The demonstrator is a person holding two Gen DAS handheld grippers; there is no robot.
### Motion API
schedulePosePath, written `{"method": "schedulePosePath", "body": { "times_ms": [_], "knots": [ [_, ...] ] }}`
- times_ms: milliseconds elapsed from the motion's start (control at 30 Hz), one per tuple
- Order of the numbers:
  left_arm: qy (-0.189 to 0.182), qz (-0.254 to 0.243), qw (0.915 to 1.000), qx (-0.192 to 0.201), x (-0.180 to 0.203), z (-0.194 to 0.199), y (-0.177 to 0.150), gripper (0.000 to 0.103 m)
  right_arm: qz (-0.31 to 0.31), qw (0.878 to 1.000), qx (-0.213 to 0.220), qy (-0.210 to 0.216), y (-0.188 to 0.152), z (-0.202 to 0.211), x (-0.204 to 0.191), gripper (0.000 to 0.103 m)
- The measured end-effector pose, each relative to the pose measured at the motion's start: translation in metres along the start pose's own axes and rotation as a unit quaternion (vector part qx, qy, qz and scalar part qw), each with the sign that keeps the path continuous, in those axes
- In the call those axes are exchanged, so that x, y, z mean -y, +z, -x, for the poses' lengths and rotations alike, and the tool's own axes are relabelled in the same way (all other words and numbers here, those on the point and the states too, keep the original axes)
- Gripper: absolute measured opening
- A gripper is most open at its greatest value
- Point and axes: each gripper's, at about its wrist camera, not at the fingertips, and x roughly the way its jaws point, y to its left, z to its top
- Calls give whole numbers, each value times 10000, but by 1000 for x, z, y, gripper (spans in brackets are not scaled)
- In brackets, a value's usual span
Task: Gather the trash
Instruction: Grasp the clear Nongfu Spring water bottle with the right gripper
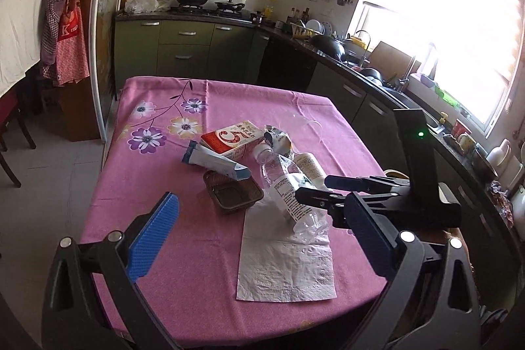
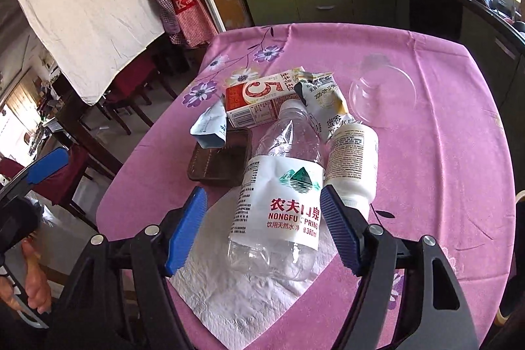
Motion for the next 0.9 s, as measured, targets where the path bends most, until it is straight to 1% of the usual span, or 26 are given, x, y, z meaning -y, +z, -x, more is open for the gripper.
{"method": "schedulePosePath", "body": {
  "times_ms": [200,400,667,800,867,900],
  "knots": [
    [-61,26,10000,-41,-6,0,-2,96,-160,9992,-296,-209,4,-23,5,71],
    [-131,86,9998,-79,-11,-2,-5,96,-235,9980,-531,-256,9,-37,10,71],
    [-179,145,9996,-148,-15,-4,-9,96,-281,9936,-1062,-252,15,-64,13,71],
    [-207,146,9995,-185,-16,-5,-11,96,-303,9923,-1170,-279,12,-76,14,70],
    [-219,155,9994,-200,-17,-6,-11,96,-332,9928,-1118,-257,11,-77,17,66],
    [-218,155,9994,-202,-17,-6,-11,96,-384,9929,-1100,-226,11,-76,19,66]
  ]
}}
